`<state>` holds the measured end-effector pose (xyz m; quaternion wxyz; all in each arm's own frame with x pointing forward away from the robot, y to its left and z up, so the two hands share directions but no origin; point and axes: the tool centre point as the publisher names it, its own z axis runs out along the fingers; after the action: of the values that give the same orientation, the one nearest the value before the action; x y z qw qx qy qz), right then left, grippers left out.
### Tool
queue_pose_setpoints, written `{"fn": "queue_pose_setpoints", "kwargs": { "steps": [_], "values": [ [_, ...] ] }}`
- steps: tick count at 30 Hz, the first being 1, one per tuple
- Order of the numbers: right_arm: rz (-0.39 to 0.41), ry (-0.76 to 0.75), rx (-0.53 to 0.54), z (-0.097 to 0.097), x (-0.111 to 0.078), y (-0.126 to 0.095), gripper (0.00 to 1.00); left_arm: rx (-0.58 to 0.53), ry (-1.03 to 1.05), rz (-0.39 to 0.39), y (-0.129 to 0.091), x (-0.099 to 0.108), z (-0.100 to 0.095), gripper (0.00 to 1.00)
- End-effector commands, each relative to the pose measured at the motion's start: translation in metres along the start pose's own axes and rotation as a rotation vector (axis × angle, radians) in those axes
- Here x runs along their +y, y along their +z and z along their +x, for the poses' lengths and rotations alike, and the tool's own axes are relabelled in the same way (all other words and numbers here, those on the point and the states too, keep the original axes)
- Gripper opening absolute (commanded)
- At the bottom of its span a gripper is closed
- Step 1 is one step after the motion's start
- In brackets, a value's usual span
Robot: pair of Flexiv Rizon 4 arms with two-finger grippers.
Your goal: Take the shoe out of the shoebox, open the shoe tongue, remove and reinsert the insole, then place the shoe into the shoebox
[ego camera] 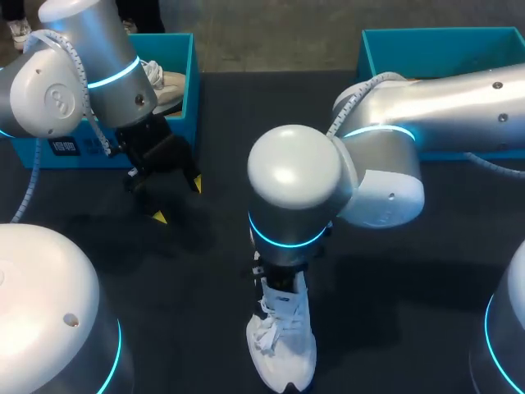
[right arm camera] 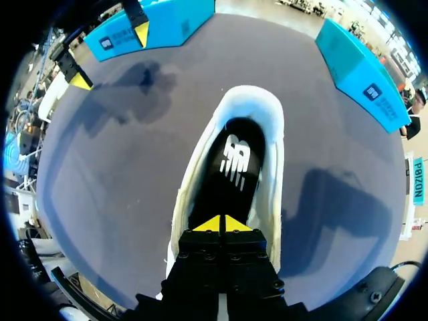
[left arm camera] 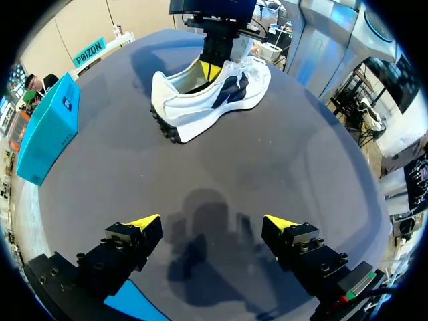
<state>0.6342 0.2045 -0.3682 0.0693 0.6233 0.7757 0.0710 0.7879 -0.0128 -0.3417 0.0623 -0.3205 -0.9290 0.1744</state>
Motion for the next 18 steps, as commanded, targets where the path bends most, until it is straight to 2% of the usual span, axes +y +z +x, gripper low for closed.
{"fn": "queue_pose_setpoints", "kwargs": {
  "steps": [1,3,11,12,14,18],
  "values": [
    [0.002,0.002,0.005,0.001,-0.002,0.006,0.0,0.001,0.0,-0.003,0.0,0.0,0.0,1.0],
    [0.005,0.002,0.002,0.0,-0.001,0.006,0.05,0.001,0.0,-0.003,0.0,0.0,0.0,1.0],
    [0.014,-0.008,-0.008,-0.007,0.011,0.004,0.09,0.001,0.0,-0.003,0.0,0.0,0.0,1.0],
    [0.016,-0.01,-0.007,-0.007,0.012,0.004,0.12,0.001,0.0,-0.003,0.0,0.0,0.0,1.0],
    [0.022,-0.013,-0.001,-0.006,0.012,0.004,0.26,0.001,0.0,-0.003,0.0,0.0,0.0,1.0],
    [0.026,-0.015,0.005,-0.004,0.011,0.004,0.42,0.001,0.0,-0.003,0.0,0.0,0.0,1.0]
  ]
}}
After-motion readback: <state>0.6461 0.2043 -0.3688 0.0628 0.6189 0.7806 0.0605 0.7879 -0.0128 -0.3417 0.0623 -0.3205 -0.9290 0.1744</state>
